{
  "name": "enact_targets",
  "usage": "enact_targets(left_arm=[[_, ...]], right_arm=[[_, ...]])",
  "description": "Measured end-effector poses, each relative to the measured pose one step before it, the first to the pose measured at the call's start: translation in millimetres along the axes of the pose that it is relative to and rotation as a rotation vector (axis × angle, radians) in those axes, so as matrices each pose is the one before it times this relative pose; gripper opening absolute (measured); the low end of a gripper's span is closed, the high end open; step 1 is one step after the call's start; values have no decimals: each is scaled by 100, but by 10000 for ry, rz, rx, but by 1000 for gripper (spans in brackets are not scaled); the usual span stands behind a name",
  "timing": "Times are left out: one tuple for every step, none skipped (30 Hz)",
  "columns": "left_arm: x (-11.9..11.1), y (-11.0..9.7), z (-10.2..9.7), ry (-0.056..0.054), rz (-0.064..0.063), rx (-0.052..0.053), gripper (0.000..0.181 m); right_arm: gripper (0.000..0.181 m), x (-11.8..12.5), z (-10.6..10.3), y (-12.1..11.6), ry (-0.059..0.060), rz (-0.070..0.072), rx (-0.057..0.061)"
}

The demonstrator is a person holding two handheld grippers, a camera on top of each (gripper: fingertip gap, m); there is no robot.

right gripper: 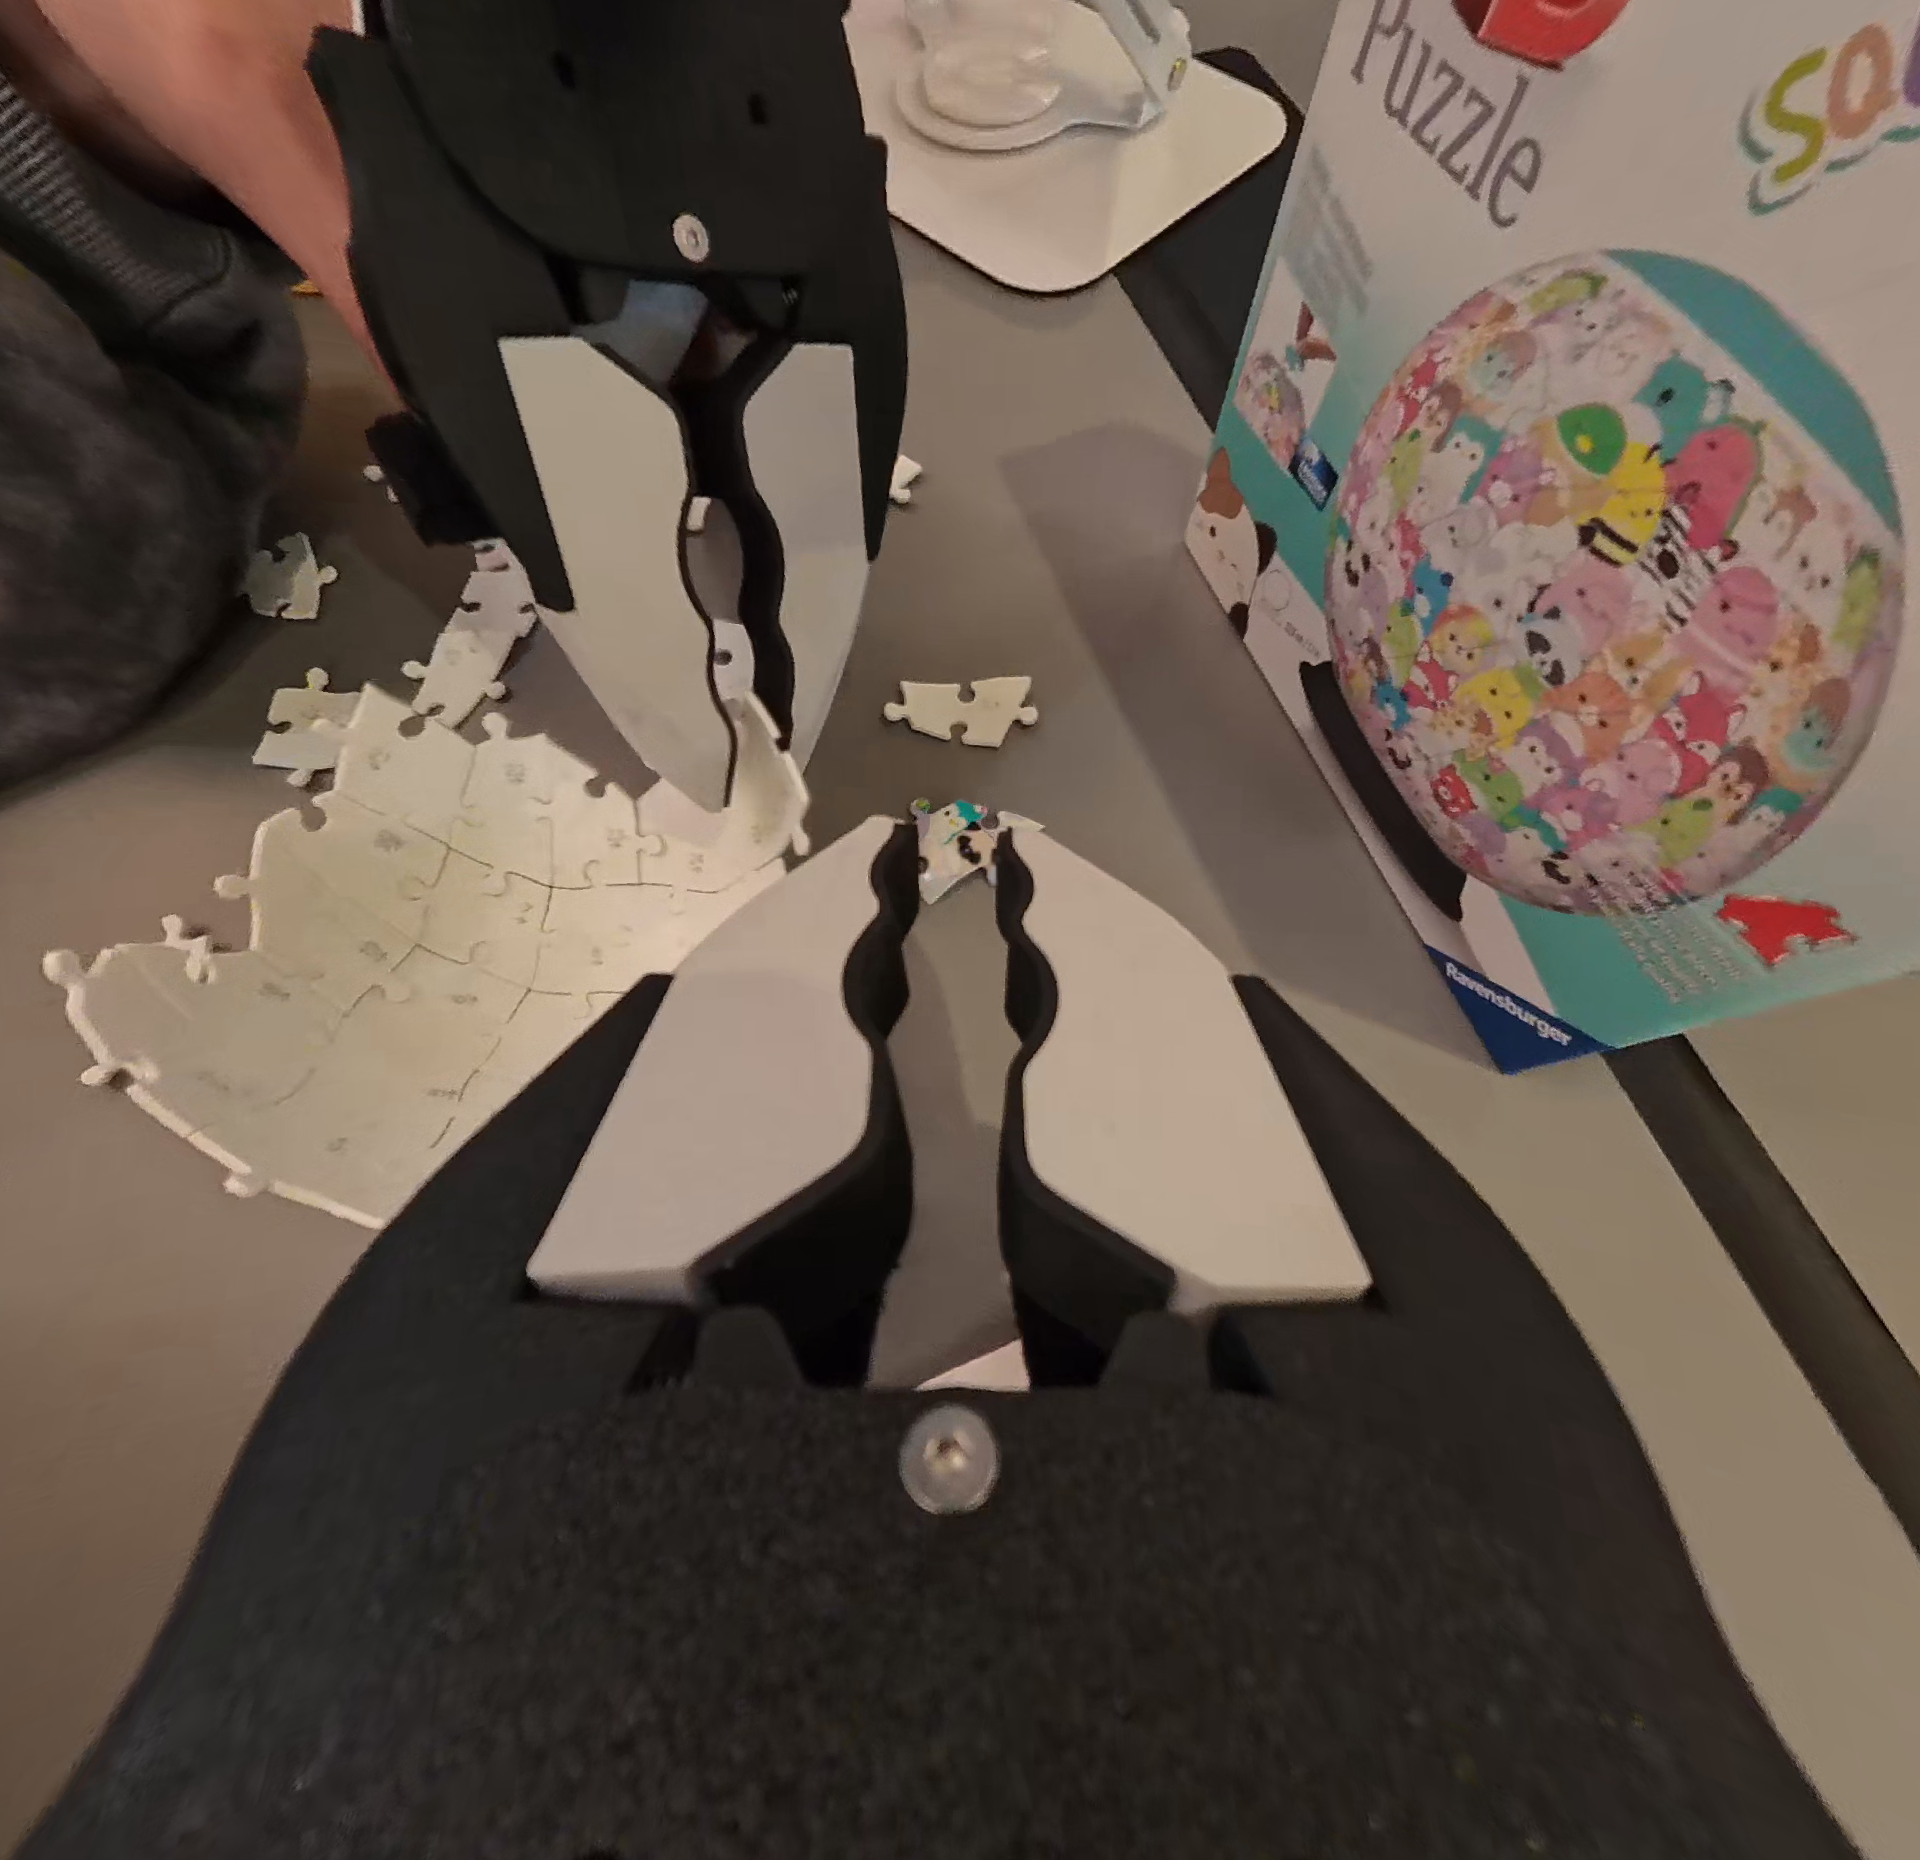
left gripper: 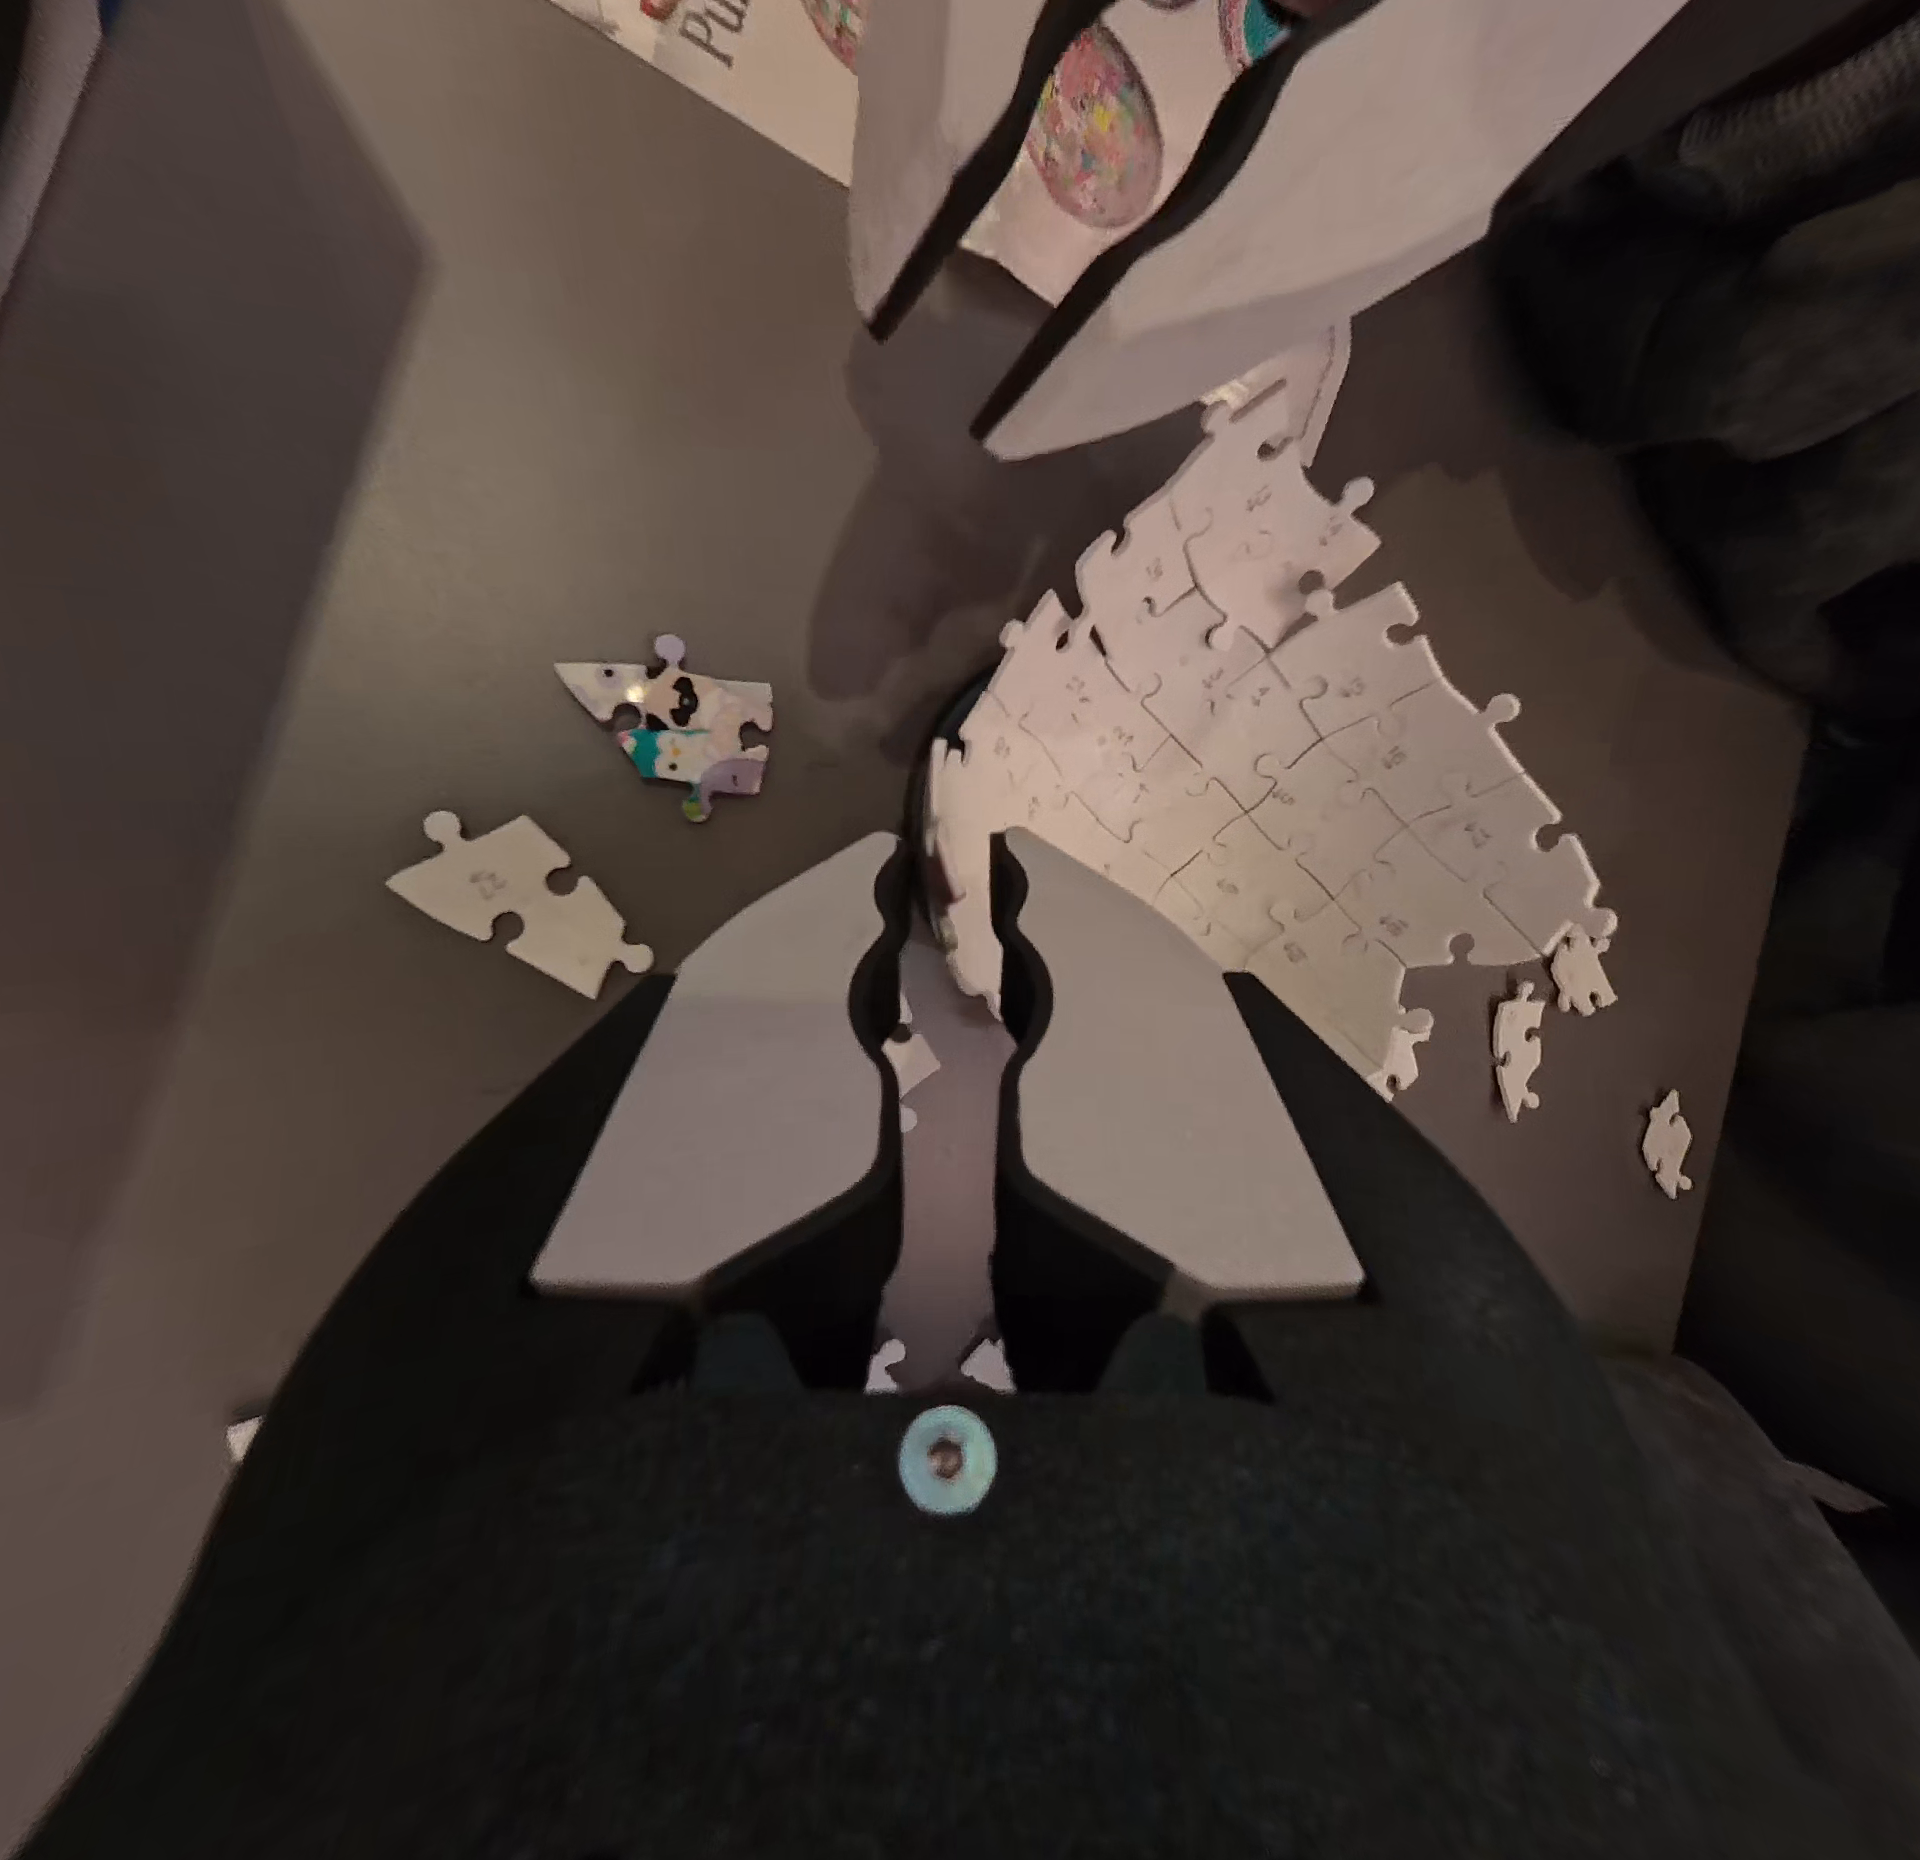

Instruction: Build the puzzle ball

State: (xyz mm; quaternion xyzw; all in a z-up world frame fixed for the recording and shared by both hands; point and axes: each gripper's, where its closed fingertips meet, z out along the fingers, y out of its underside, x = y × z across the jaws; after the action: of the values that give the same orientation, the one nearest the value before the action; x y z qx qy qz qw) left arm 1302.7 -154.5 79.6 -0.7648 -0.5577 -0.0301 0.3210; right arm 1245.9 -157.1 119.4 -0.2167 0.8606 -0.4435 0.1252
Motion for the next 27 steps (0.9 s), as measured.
enact_targets(left_arm=[[22,-21,-53,39,-31,23,14],[-26,86,-104,-14,1,-26,17],[-179,43,-239,-129,23,19,22],[-234,5,-456,-137,21,86,25],[-355,-74,-682,-170,12,180,26],[-581,-315,-862,-267,-31,365,26],[-914,-514,-910,-416,-105,498,26],[-1419,-523,-765,-698,-121,471,27],[-1580,-134,-400,-815,-34,205,27],[-927,496,27,-491,191,-239,27],[-190,815,309,-159,394,-445,27],[105,607,414,-94,438,-304,31],[16,270,427,-182,392,-129,38],[-162,63,441,-281,330,-56,41],[-110,-78,431,-189,251,13,42],[180,-143,454,31,144,48,43],[250,-69,437,112,80,11,44],[128,146,444,57,51,-95,46],[-68,378,448,-42,43,-242,49],[-161,502,425,-113,53,-310,51],[4,426,395,-15,44,-243,53],[25,279,360,-2,16,-163,53],[-165,150,294,-103,5,-106,54],[74,-388,52,113,-106,247,51],[177,-145,154,164,-86,72,49],[-93,-103,111,-85,-15,72,42],[72,-92,27,16,34,66,36]], right_arm=[[14,-31,53,58,-46,1,2],[14,-49,4,146,-64,10,-19],[14,95,-58,165,23,-2,-21],[14,208,-145,124,73,-2,-1],[14,244,-207,31,69,38,31],[14,212,-270,-119,37,89,118],[14,178,-281,-242,20,106,194],[13,203,-255,-273,39,100,227],[13,224,-186,-237,49,99,217],[13,228,-82,-107,57,67,164],[13,213,11,70,60,15,60],[13,145,82,200,42,-20,-23],[14,78,141,294,17,-50,-86],[14,34,162,338,12,-68,-136],[13,54,147,294,34,-61,-131],[14,6,157,232,17,-54,-108],[14,-96,130,150,-43,-33,-63],[13,-154,117,37,-79,-7,-4],[13,-153,99,-2,-71,-7,14],[13,-100,89,-10,-42,-22,3],[13,-74,67,4,-21,-27,-11],[13,-91,59,32,-31,-38,-24],[14,-59,19,33,-25,-36,-23],[13,-9,12,39,1,-15,-26],[13,14,-12,17,2,-3,-11],[13,-27,-21,-22,-30,13,13],[13,-3,-34,-17,-18,20,17]])
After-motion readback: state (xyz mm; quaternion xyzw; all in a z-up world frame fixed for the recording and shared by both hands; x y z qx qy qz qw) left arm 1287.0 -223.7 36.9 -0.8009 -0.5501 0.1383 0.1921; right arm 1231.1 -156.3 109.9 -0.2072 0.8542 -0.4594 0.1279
